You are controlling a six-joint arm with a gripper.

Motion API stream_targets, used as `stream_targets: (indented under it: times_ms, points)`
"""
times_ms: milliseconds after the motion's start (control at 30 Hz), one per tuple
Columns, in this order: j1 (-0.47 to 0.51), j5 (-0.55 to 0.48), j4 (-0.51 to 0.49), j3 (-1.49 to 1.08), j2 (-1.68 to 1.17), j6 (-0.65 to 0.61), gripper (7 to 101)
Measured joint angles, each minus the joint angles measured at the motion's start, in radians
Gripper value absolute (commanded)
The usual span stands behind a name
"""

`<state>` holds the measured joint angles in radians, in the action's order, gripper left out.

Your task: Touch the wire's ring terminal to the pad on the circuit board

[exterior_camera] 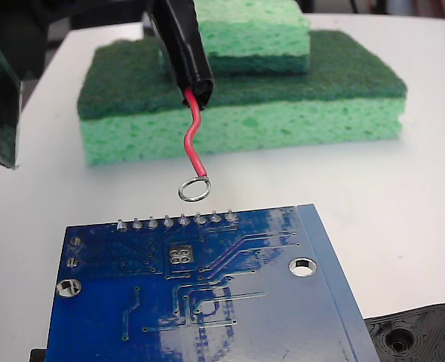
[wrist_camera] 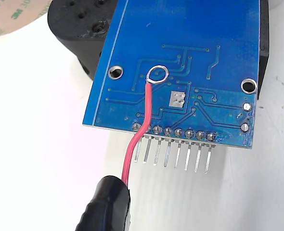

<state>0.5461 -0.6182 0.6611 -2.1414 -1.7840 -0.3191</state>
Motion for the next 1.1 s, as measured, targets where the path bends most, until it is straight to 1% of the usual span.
stream_targets:
  times_ms: [1100]
  points:
    - [0.014,-0.008,-0.017,0.005,0.060,-0.003,100.3]
